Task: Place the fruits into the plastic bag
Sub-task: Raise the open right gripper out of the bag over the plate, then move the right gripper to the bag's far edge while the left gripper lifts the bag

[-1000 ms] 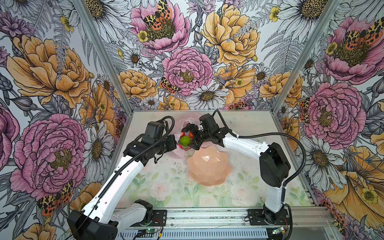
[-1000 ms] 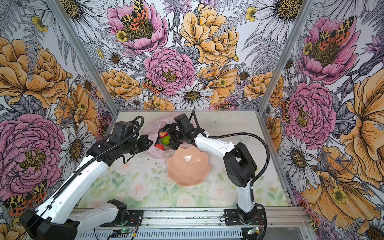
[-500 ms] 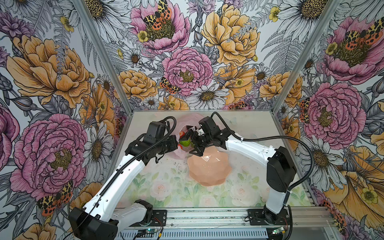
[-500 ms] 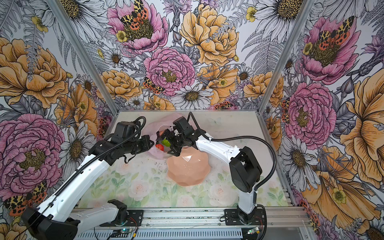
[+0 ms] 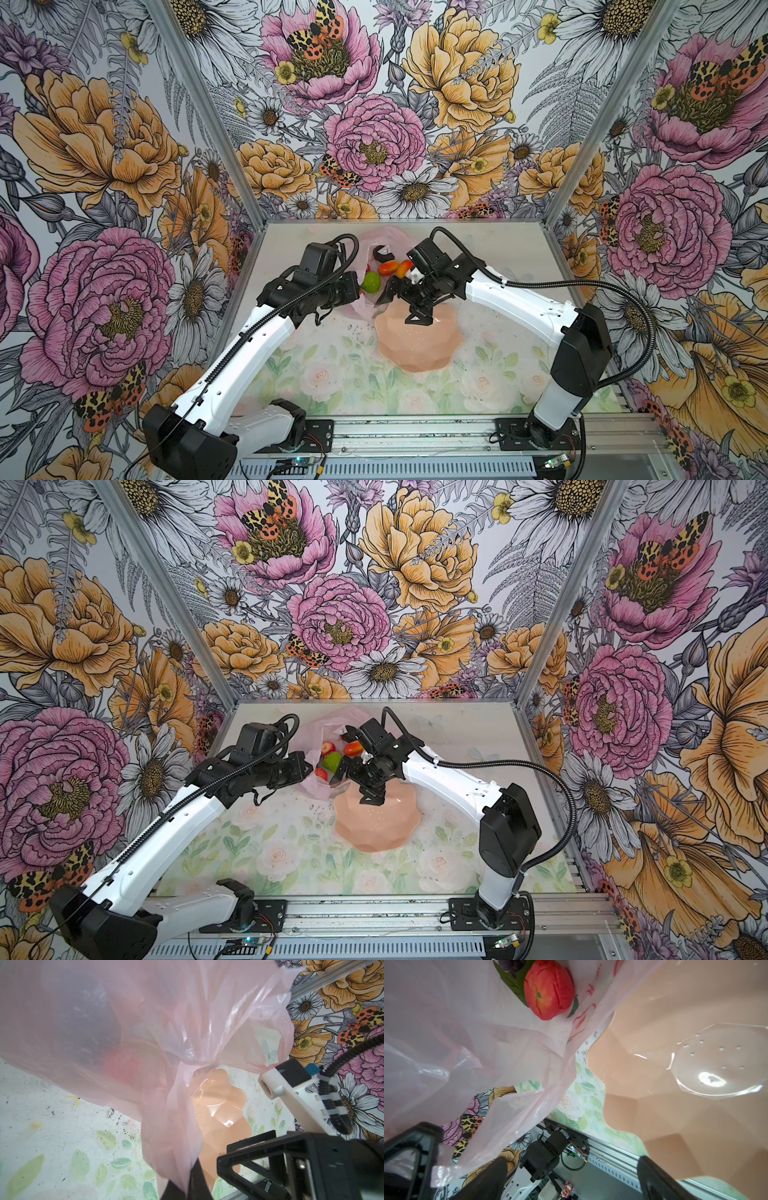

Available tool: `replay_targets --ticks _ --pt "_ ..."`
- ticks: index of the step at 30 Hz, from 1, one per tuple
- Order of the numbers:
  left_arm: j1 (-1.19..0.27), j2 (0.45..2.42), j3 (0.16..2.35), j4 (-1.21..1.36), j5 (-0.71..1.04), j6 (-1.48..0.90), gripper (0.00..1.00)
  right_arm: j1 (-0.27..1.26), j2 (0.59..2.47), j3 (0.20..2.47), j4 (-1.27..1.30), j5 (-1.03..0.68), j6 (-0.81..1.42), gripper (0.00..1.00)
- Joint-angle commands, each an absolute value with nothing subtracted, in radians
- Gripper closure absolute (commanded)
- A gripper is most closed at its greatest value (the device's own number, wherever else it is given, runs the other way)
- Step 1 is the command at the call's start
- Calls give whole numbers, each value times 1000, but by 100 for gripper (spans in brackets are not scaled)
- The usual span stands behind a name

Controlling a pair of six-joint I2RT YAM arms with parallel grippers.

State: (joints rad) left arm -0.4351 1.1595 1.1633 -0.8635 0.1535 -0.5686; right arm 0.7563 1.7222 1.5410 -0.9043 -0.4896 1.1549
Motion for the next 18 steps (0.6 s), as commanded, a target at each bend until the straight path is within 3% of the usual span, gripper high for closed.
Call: replay_targets --ticks 1,11,18 --pt "-443 1170 1193 -837 178 -547 100 764 1668 1606 -1084 -386 1044 1" --pt "-437 1188 1193 -828 202 -553 100 764 1652 1723 -1364 -147 910 1" --pt "-436 1196 1193 -824 209 -554 100 764 1615 1769 -1418 50 821 1"
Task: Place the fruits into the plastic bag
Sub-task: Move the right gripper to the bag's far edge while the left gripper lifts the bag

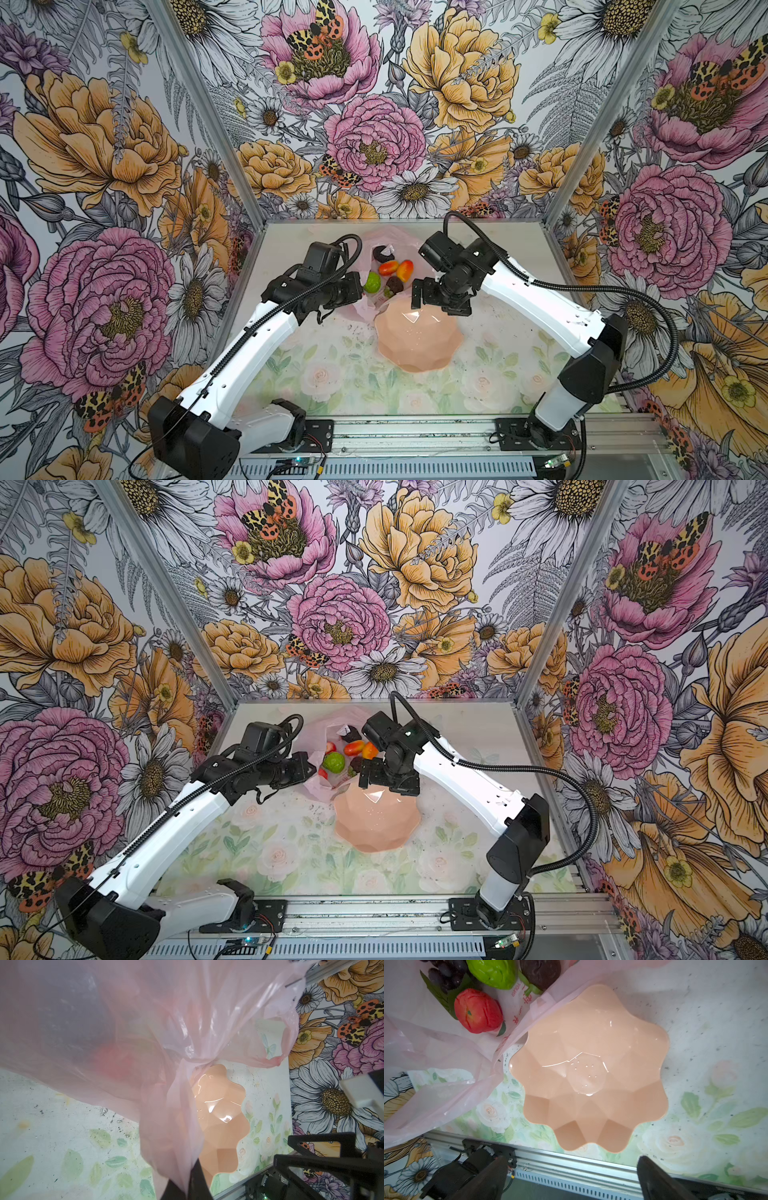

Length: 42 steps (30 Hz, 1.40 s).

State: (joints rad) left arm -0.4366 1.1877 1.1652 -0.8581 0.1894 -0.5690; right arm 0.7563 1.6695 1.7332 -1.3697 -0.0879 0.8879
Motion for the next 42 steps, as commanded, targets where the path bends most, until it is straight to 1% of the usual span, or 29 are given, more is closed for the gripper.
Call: replay_targets --ticks 1,7,10,14,20,25,30,32,39,42 --pt "-436 1196 1193 -824 211 -554 100 763 1611 1771 -1418 75 810 1" --pt "-433 1210 1190 -818 223 -554 100 760 1589 1769 -1339 218 673 1" --pt "-431 1219 1196 -816 230 -554 100 740 1599 1745 -1270 229 589 2" --pt "-429 1230 1195 -811 240 -556 100 698 1625 1714 -1201 226 496 9" --pt "-412 1233 1183 -804 254 -567 100 631 1678 1701 -1143 219 412 16" --pt "-397 1234 1172 -800 261 -578 100 581 1726 1710 -1098 171 377 22" --pt "-378 1232 1156 -793 273 -593 100 557 1792 1745 -1075 120 363 31" --pt "-371 1230 1152 -792 272 -597 100 551 1821 1765 -1069 101 360 37" --pt "-354 1218 1133 -793 276 -601 100 544 1880 1808 -1059 62 361 52" --pt "-348 1213 1129 -793 276 -601 100 540 1888 1817 -1057 53 368 61"
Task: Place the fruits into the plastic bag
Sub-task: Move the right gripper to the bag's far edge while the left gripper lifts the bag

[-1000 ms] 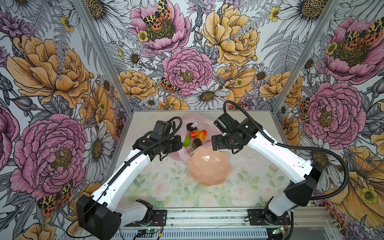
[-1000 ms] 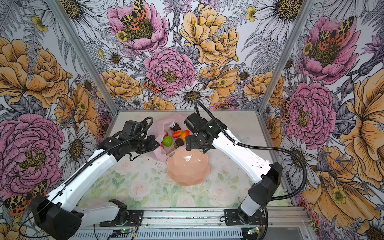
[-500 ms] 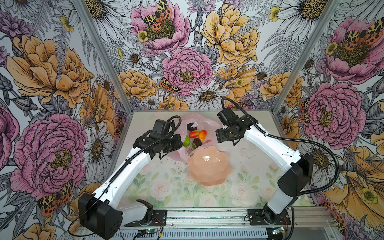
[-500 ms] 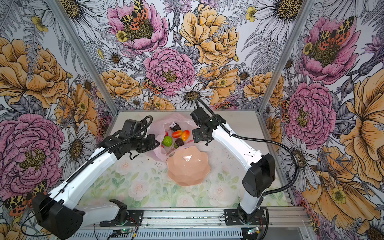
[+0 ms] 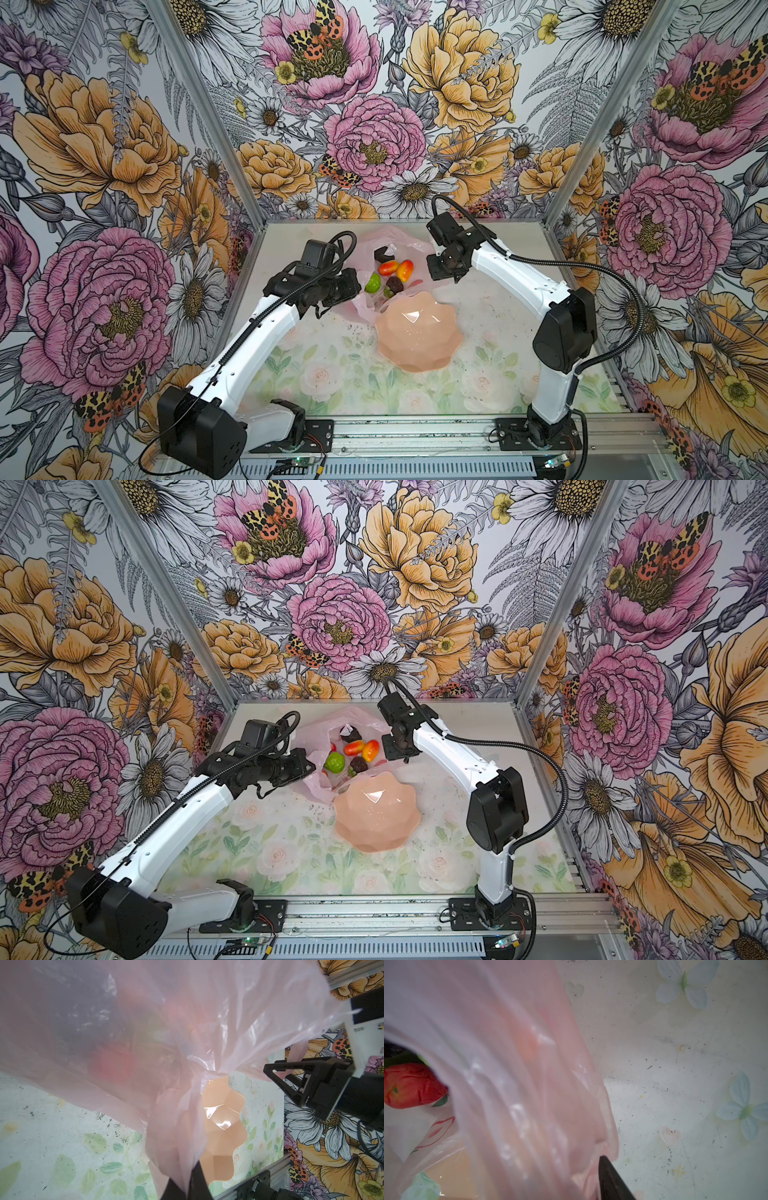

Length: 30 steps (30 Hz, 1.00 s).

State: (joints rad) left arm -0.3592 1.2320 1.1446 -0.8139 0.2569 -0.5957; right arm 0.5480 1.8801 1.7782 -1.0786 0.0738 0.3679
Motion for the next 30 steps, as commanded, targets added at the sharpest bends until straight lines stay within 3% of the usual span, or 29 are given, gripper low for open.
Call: replay_targets --ticks 1,8,19,30 --pt "-345 1212 1127 -793 276 -602 100 539 1888 1818 -1055 48 370 64" --pt "-339 1210 1130 -793 276 -601 100 532 1873 1844 -1055 28 403 100" --pt "-254 1240 1232 -795 266 -676 100 487 1923 2125 -1055 -176 489 100" --pt "-161 1427 1608 -926 292 -690 100 421 2138 2681 -1055 -417 601 100"
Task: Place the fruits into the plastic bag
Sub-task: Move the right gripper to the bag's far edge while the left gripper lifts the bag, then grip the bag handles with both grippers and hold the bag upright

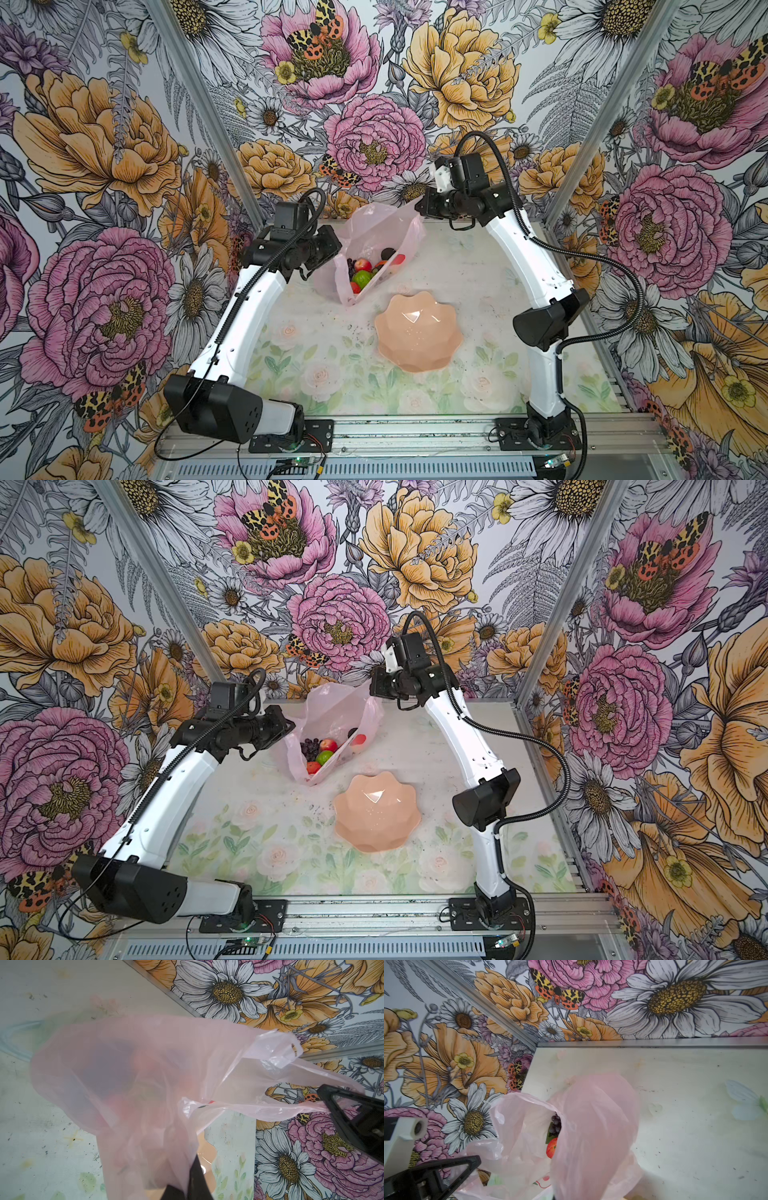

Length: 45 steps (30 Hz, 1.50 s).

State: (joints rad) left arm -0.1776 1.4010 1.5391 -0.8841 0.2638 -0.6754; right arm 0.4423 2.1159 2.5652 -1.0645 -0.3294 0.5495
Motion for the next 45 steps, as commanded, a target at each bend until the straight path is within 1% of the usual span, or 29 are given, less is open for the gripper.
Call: replay_targets --ticks 1,4,8,13,15,21,26,31,35,37,41,43,45 --pt "-156 1445 1641 -926 308 -702 100 413 2151 2724 -1054 -430 614 100" --pt "-153 1504 1745 -930 351 -716 100 390 2165 2813 -1048 -453 625 100" --pt "-142 1580 1875 -931 404 -737 100 359 2125 2819 -1033 -453 624 100" --pt "-130 1658 1999 -930 460 -762 100 344 2037 2741 -1032 -419 636 100" --pt "-134 1684 2022 -931 465 -769 100 347 2003 2692 -1034 -399 606 100" --pt "-228 1781 2130 -928 487 -792 100 350 1902 2555 -1032 -358 603 100" --pt "-277 1880 2271 -929 497 -810 100 343 1867 2584 -1031 -316 565 100" --pt "-306 1930 2388 -928 486 -852 100 332 1903 2606 -1030 -402 576 100" --pt "-307 1954 2460 -928 477 -887 100 321 1888 2563 -1028 -394 577 100" --pt "-305 1951 2474 -928 474 -885 100 311 1883 2550 -1029 -394 572 100" --pt "-300 1914 2422 -925 455 -882 100 288 1888 2575 -1028 -407 597 100" --pt "-306 1899 2377 -891 447 -897 100 290 1896 2602 -1018 -409 619 100" --pt "-330 1893 2330 -829 456 -931 100 299 1918 2623 -995 -454 657 100"
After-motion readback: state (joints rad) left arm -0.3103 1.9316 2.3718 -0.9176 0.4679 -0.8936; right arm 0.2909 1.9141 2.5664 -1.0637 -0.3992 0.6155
